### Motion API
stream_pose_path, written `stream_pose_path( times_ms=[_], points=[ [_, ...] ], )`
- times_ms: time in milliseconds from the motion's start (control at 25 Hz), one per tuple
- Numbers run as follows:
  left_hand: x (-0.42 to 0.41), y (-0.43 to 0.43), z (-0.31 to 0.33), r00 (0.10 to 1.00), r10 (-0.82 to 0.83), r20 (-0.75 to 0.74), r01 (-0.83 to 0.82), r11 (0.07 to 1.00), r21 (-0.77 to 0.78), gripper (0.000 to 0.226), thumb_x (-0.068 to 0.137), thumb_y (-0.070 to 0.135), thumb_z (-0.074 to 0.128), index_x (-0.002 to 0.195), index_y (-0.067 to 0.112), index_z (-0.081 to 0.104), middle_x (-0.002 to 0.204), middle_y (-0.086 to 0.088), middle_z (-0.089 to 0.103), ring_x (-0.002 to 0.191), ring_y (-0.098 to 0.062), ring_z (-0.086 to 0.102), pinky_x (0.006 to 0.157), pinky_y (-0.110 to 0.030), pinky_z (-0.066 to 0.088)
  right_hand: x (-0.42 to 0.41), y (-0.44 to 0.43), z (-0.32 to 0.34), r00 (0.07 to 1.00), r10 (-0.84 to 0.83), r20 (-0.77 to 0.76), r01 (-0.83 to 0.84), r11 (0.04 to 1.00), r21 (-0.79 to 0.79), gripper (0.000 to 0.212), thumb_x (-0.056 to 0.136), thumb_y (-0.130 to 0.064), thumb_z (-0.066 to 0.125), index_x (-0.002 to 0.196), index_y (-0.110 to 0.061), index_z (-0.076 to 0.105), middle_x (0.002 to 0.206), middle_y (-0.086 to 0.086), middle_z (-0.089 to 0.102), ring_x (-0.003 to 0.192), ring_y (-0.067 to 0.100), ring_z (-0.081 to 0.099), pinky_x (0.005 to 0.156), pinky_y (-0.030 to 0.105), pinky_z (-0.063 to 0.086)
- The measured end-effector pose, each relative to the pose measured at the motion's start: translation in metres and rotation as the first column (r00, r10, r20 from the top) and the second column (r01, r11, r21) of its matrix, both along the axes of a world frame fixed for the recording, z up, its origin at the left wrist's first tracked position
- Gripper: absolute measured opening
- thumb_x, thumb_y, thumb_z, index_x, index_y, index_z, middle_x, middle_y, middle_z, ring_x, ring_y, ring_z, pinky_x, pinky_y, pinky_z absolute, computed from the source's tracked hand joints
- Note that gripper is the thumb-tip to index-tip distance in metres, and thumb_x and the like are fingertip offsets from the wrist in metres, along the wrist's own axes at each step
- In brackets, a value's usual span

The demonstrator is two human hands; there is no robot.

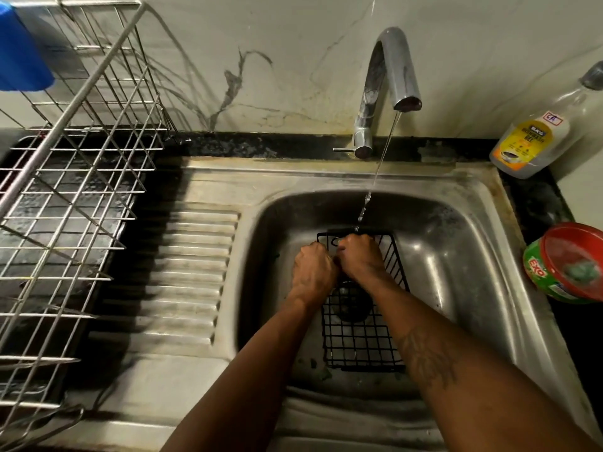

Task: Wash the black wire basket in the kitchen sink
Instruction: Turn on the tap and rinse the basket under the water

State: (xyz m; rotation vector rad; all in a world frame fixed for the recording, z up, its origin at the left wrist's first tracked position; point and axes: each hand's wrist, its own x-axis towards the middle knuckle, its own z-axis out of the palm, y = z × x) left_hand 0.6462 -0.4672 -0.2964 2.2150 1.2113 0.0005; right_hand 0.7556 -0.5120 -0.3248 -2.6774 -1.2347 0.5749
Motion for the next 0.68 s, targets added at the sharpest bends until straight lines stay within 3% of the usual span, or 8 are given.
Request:
stream_pose_path(
  times_ms=[120, 200, 280, 360, 440, 480, 600, 680],
  points=[
    [0.005, -0.003, -0.003, 1.0, 0.005, 0.027, -0.005, 1.0, -0.009, 0.024, 0.097, 0.02, 0.053, 0.096, 0.003, 0.07, 0.092, -0.015, 0.072, 0.086, -0.033, 0.071, 0.072, -0.039, 0.055, 0.004, 0.015, 0.009, 0.986, 0.164, 0.023, -0.162, 0.984, -0.076, 0.018, 0.095, -0.018, 0.057, 0.095, -0.021, 0.075, 0.099, 0.009, 0.072, 0.095, 0.031, 0.069, 0.074, 0.032, 0.046],
    [0.004, 0.002, -0.005, 1.0, -0.013, 0.02, 0.013, 0.999, 0.03, 0.022, 0.095, 0.015, 0.049, 0.094, 0.001, 0.066, 0.087, -0.016, 0.066, 0.084, -0.036, 0.067, 0.071, -0.04, 0.051, 0.016, 0.005, 0.006, 0.994, 0.059, -0.09, -0.06, 0.998, -0.011, 0.015, 0.092, -0.019, 0.061, 0.087, -0.022, 0.075, 0.091, -0.001, 0.071, 0.091, 0.022, 0.068, 0.07, 0.029, 0.045],
    [0.001, 0.005, -0.004, 1.0, -0.022, 0.009, 0.021, 0.996, 0.085, 0.02, 0.095, 0.009, 0.044, 0.094, 0.003, 0.063, 0.084, -0.01, 0.053, 0.079, -0.028, 0.058, 0.069, -0.037, 0.046, 0.028, -0.007, -0.001, 0.969, -0.094, -0.23, 0.102, 0.995, 0.023, 0.018, 0.091, -0.014, 0.064, 0.076, -0.02, 0.072, 0.081, -0.003, 0.067, 0.081, 0.018, 0.065, 0.063, 0.026, 0.047],
    [0.001, 0.005, -0.005, 1.0, -0.019, 0.008, 0.018, 0.994, 0.106, 0.019, 0.095, 0.008, 0.043, 0.093, 0.005, 0.062, 0.084, -0.007, 0.05, 0.078, -0.023, 0.055, 0.069, -0.036, 0.047, 0.029, -0.008, 0.004, 0.968, -0.124, -0.218, 0.131, 0.991, 0.02, 0.018, 0.091, -0.014, 0.065, 0.074, -0.019, 0.07, 0.078, 0.0, 0.066, 0.072, 0.016, 0.061, 0.059, 0.021, 0.043],
    [0.004, 0.006, -0.004, 1.0, -0.009, -0.012, 0.01, 0.996, 0.093, 0.017, 0.093, 0.008, 0.045, 0.085, 0.008, 0.06, 0.082, -0.007, 0.052, 0.076, -0.023, 0.056, 0.066, -0.036, 0.047, 0.025, -0.006, 0.014, 0.989, -0.069, -0.135, 0.076, 0.996, 0.045, 0.01, 0.086, -0.015, 0.067, 0.089, -0.022, 0.075, 0.087, 0.001, 0.071, 0.073, 0.015, 0.062, 0.065, 0.022, 0.051],
    [0.005, 0.009, -0.005, 1.0, 0.003, -0.017, -0.002, 0.997, 0.082, 0.018, 0.092, 0.008, 0.047, 0.079, 0.01, 0.058, 0.08, -0.008, 0.054, 0.074, -0.023, 0.056, 0.064, -0.035, 0.046, 0.022, -0.007, 0.018, 0.99, -0.049, -0.13, 0.06, 0.995, 0.082, 0.018, 0.084, -0.015, 0.067, 0.096, -0.024, 0.076, 0.093, 0.0, 0.074, 0.078, 0.016, 0.065, 0.072, 0.027, 0.056],
    [0.001, 0.013, 0.005, 0.994, 0.112, -0.003, -0.112, 0.994, -0.02, 0.022, 0.088, 0.011, 0.055, 0.066, 0.013, 0.052, 0.074, -0.009, 0.063, 0.067, -0.023, 0.06, 0.056, -0.03, 0.043, 0.014, -0.014, 0.03, 0.972, -0.055, -0.228, 0.092, 0.983, 0.157, 0.024, 0.084, -0.019, 0.066, 0.104, -0.027, 0.077, 0.107, -0.006, 0.076, 0.094, 0.016, 0.069, 0.087, 0.033, 0.059],
    [-0.001, 0.012, 0.014, 0.983, 0.185, 0.014, -0.182, 0.978, -0.104, 0.025, 0.085, 0.013, 0.063, 0.063, 0.01, 0.053, 0.063, -0.004, 0.061, 0.061, -0.02, 0.063, 0.046, -0.021, 0.04, 0.013, -0.019, 0.038, 0.955, -0.033, -0.294, 0.071, 0.99, 0.121, 0.02, 0.086, -0.027, 0.065, 0.101, -0.03, 0.078, 0.105, -0.008, 0.076, 0.095, 0.013, 0.069, 0.087, 0.031, 0.057]
  ],
)
